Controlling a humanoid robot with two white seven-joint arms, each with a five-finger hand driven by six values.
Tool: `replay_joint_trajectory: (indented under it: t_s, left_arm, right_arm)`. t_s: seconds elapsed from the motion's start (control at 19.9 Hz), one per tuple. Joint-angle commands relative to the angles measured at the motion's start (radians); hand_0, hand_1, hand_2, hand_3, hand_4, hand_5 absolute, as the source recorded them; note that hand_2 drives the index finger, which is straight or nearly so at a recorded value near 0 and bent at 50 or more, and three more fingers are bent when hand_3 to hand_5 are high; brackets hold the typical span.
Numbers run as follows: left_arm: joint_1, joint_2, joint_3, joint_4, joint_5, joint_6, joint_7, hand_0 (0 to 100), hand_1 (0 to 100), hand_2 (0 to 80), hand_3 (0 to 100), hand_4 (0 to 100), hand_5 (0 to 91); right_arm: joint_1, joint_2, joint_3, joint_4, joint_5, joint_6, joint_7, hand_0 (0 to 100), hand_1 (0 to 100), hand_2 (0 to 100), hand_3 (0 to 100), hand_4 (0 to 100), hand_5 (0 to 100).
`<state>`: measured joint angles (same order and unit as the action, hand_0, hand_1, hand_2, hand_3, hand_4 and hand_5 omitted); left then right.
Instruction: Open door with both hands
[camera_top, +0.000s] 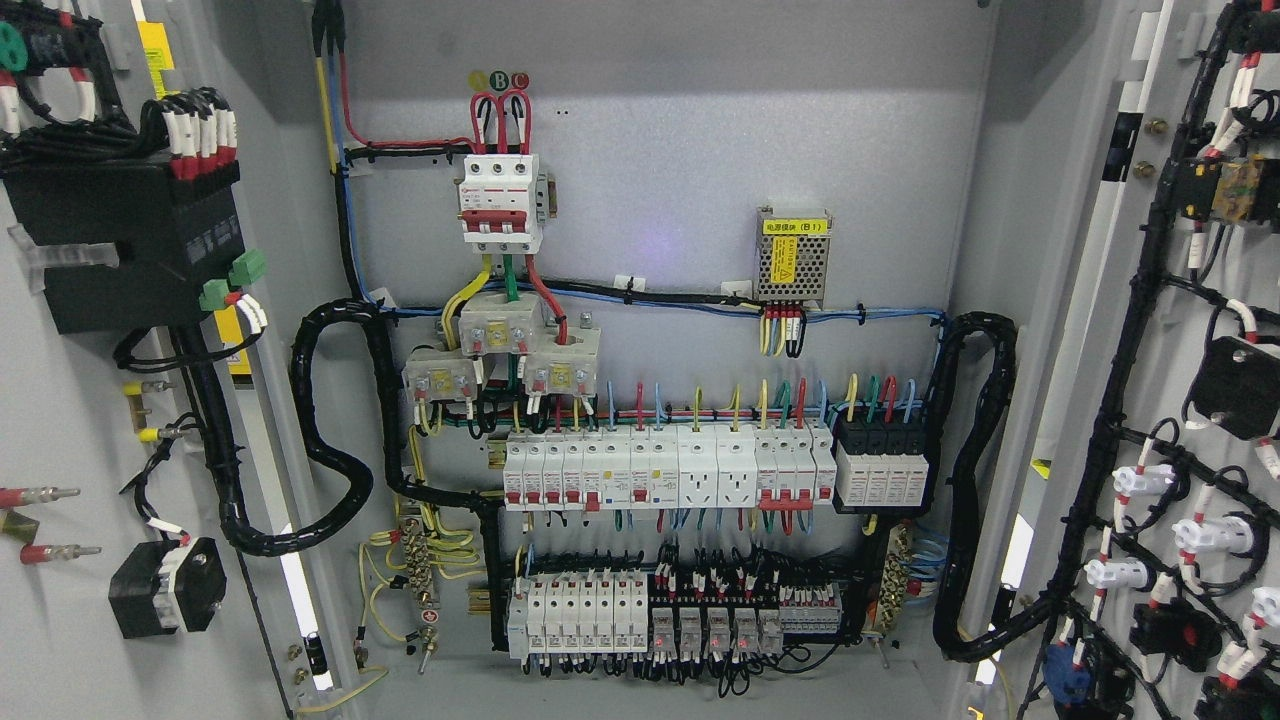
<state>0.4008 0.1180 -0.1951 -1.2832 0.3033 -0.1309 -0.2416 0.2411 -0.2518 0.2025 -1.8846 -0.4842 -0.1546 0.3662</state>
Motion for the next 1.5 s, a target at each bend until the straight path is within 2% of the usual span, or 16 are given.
replay_joint_trajectory:
  t_s: [0.0,0.15,0.3,0.4,0.7,0.8,0.95,1.05,1.3,1.45]
  left_arm:
    - [0.047,0.040,0.097,-0.539,-0.012,-0.007,-0.074,0,0,0.0,0,0,0.0]
    - [0.050,0.040,0.118,-0.603,-0.024,-0.054,-0.074,0,0,0.0,0,0,0.0]
    - [0.075,0.055,0.135,-0.660,-0.059,-0.185,-0.076,0,0,0.0,0,0,0.0]
    - [0.078,0.072,0.151,-0.666,-0.075,-0.240,-0.077,0,0,0.0,0,0,0.0]
    - [0.079,0.069,0.184,-0.709,-0.070,-0.265,-0.079,0,0,0.0,0,0,0.0]
    - [0.078,0.069,0.189,-0.731,-0.069,-0.309,-0.079,0,0,0.0,0,0,0.0]
    - [0.078,0.069,0.204,-0.743,-0.066,-0.383,-0.079,0,0,0.0,0,0,0.0]
    - [0.078,0.068,0.230,-0.754,-0.052,-0.394,-0.079,0,0,0.0,0,0,0.0]
    - [0.079,0.069,0.301,-0.766,0.055,-0.394,-0.077,0,0,0.0,0,0,0.0]
    - [0.081,0.074,0.348,-0.763,0.100,-0.391,-0.079,0,0,0.0,0,0,0.0]
  right_arm:
    - [0.185,-0.078,-0.208,-0.125,-0.001,-0.091,0.004,21,10,0,0,0,0]
    - [0.208,-0.076,-0.251,-0.155,-0.005,-0.149,0.004,21,10,0,0,0,0]
    - [0.217,-0.076,-0.293,-0.175,-0.011,-0.163,0.004,21,10,0,0,0,0]
    - [0.222,-0.080,-0.299,-0.186,-0.011,-0.193,0.004,21,10,0,0,0,0]
    - [0.224,-0.126,-0.305,-0.205,-0.011,-0.321,0.004,21,10,0,0,0,0]
    - [0.224,-0.130,-0.307,-0.205,-0.011,-0.341,0.002,21,10,0,0,0,0]
    - [0.219,-0.135,-0.340,-0.205,-0.013,-0.352,0.002,21,10,0,0,0,0]
    - [0.211,-0.136,-0.351,-0.205,-0.014,-0.347,0.003,21,10,0,0,0,0]
    - [0.205,-0.135,-0.374,-0.205,-0.020,-0.342,0.002,21,10,0,0,0,0]
    - [0.185,-0.144,-0.386,-0.205,-0.105,-0.339,-0.006,21,10,0,0,0,0]
